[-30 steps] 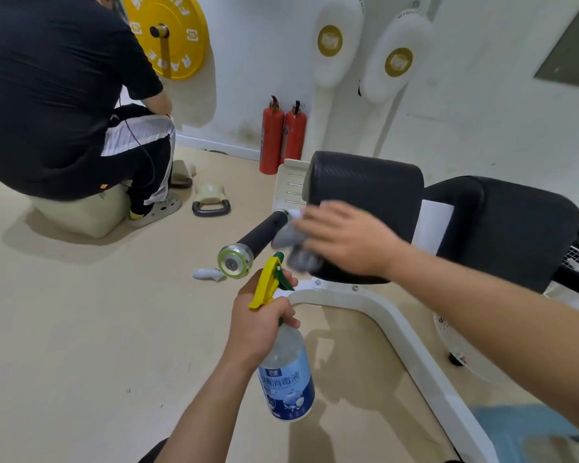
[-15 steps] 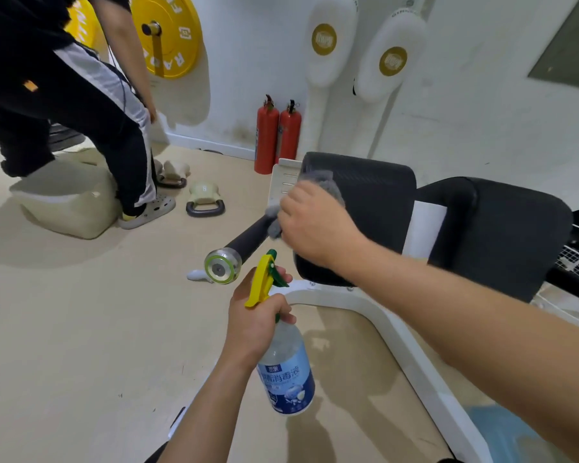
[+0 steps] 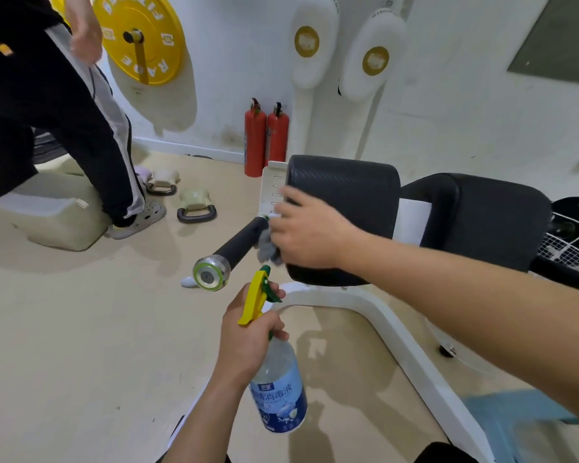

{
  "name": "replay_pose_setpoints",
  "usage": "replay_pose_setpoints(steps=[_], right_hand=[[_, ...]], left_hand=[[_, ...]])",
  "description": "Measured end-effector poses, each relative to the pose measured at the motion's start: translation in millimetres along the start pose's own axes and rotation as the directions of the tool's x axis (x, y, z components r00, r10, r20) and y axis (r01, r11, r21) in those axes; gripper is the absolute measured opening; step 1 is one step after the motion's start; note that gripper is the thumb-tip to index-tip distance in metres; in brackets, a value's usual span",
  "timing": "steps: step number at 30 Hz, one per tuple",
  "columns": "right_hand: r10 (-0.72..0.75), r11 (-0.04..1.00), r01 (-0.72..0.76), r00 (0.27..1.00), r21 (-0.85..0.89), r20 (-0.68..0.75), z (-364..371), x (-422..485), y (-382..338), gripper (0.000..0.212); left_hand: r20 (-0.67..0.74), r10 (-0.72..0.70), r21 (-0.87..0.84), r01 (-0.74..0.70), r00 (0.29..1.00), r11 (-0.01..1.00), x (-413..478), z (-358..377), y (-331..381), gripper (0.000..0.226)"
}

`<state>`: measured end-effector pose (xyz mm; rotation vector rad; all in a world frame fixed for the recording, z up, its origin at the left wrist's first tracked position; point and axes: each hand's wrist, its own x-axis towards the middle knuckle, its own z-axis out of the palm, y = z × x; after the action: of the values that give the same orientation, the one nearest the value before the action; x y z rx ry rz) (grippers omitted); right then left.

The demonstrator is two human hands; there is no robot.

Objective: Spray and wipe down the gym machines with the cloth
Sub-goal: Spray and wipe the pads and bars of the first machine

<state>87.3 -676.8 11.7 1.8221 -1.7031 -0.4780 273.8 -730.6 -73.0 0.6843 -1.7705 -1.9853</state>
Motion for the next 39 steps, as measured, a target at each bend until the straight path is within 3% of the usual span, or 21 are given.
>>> replay_pose_setpoints(steps=[3,6,10,16,24,27,30,35,39], right_hand=[[0.218,0.976,-0.218,0.976,-0.004,0.027,-15.6,18.8,30.0,0.027],[0.337,0.941,-0.337,0.941,-0.001,-0.019,-15.0,21.3,18.0,0.028],[0.226,0.974,-0.224,0.972,-0.029,0.065,18.4,2.1,-36.1,0.031],[0.008,0.997,-0.002,0.998,-0.082,0.065,29.3,-19.3,-51.6,0.026],[-0.219,0.953,0.247,0.962,-0.175,0.165,54.9,-106.5,-48.8,0.027],[-0.171,0.970,0.188,0.979,-0.153,0.114,51.5,-150.4,-25.5,0.035],[-0.108,0.984,0.112,0.994,-0.139,0.031,52.4,-164.9,-27.6,0.027],[-0.155,0.978,0.150,0.988,-0.145,-0.023,55.3,-113.6,-48.8,0.024],[-0.041,0.996,0.030,0.990,-0.084,-0.137,57.6,-68.6,-71.2,0.021]], left_hand=[[-0.015,0.019,-0.005,-0.019,1.000,1.000,1.7,-3.5,2.7,0.038],[-0.043,0.033,-0.011,-0.034,0.999,0.999,3.3,-8.3,2.8,0.038],[-0.083,0.028,-0.053,-0.032,0.996,0.998,1.8,-14.4,-0.7,0.040],[-0.070,0.043,0.029,-0.041,0.997,0.999,-3.9,-15.1,-5.5,0.038],[-0.070,0.064,0.085,-0.058,0.995,0.995,-7.7,-10.0,-6.3,0.040],[-0.056,0.069,0.086,-0.064,0.996,0.994,-10.9,-5.9,-8.1,0.037],[-0.042,0.081,0.110,-0.076,0.996,0.991,-13.2,0.3,-6.6,0.036],[-0.044,0.110,0.117,-0.104,0.993,0.988,-17.2,4.8,-4.2,0.038],[-0.061,0.102,0.139,-0.093,0.993,0.986,-15.6,6.5,-0.8,0.026]])
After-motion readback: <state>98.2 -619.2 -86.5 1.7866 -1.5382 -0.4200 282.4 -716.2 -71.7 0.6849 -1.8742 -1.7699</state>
